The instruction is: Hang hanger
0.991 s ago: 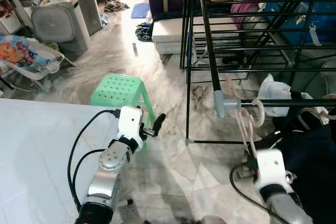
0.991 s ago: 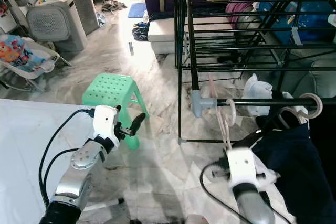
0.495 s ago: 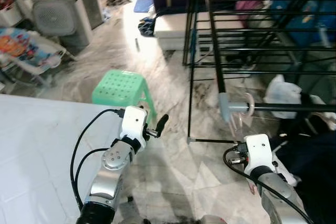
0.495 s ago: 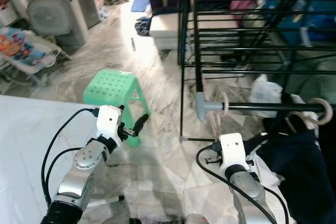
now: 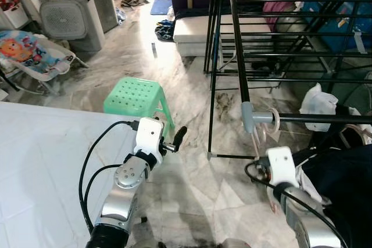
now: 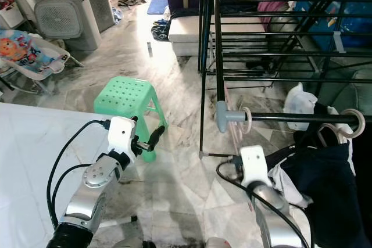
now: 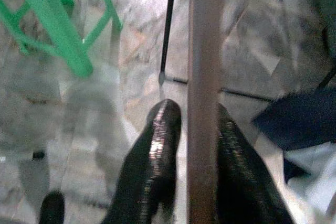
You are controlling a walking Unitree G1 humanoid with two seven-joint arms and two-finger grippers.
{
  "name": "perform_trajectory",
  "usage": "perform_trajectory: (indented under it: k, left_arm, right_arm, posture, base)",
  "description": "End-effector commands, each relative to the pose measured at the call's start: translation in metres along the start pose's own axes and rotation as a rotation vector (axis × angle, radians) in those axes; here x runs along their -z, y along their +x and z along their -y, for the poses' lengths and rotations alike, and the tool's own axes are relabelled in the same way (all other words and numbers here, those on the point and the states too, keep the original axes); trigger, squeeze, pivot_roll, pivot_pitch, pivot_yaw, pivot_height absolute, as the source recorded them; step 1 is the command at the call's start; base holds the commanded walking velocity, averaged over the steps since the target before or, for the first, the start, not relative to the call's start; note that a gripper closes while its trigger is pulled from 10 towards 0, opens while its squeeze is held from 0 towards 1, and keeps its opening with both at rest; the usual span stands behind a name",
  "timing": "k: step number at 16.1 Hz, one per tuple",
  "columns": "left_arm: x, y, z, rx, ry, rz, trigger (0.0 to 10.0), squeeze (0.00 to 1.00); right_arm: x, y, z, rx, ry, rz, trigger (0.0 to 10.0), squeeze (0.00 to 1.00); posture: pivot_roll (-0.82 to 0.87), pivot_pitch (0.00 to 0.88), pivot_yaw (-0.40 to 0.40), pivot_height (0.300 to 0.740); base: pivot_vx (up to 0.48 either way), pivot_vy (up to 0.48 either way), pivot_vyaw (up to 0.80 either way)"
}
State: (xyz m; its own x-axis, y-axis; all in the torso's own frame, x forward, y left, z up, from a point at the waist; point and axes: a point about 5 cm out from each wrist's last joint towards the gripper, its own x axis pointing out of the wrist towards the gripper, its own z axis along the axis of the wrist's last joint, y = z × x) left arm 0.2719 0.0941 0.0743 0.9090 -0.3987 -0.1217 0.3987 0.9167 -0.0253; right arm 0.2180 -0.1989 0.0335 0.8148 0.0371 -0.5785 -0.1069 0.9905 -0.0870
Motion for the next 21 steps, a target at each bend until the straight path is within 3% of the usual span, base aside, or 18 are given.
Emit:
perform_trajectory:
  k: [1,5,7,10,15,21]
  left_arm:
    - [0.003,-0.002,-0.004,-0.025,-0.02,-0.017,10.0,0.0]
    - [0.004,-0.002,-0.003,-0.024,-0.02,-0.021,10.0,0.0]
    - [0.003,-0.002,-0.003,-0.025,-0.003,-0.016,10.0,0.0]
    - [0.004,-0.003,-0.003,-0.019,0.001,-0.028,10.0,0.0]
    - [0.005,-0.003,-0.002,-0.005,0.014,-0.037,10.0,0.0]
    - [0.005,-0.006,-0.003,-0.011,0.02,-0.036,10.0,0.0]
  right_arm:
    - [-0.001,0.0,-0.001,-0.006,0.017,-0.003,10.0,1.0]
    - [0.001,-0.003,0.002,0.027,0.048,0.011,10.0,1.0]
    - [-0.006,-0.009,0.006,0.049,-0.001,0.1,10.0,1.0]
    - [-0.01,-0.021,0.01,0.073,0.022,0.182,10.0,1.0]
    - [-0.007,-0.035,0.009,0.083,0.016,0.244,10.0,1.0]
    - [-0.023,-0.049,0.009,0.052,-0.016,0.378,10.0,1.0]
  posture:
    - [-0.09,0.0,0.054,0.74]
    - [-0.09,0.0,0.054,0.74]
    - [-0.09,0.0,0.054,0.74]
    - [-0.1,0.0,0.06,0.74]
    - [-0.1,0.0,0.062,0.74]
    - [-0.1,0.0,0.059,0.74]
  base:
    - [0.0,0.0,0.0]
    - [0.0,0.0,0.0]
    - [0.0,0.0,0.0]
    - [0.0,0.0,0.0]
    - [0.0,0.0,0.0]
    - [0.0,0.0,0.0]
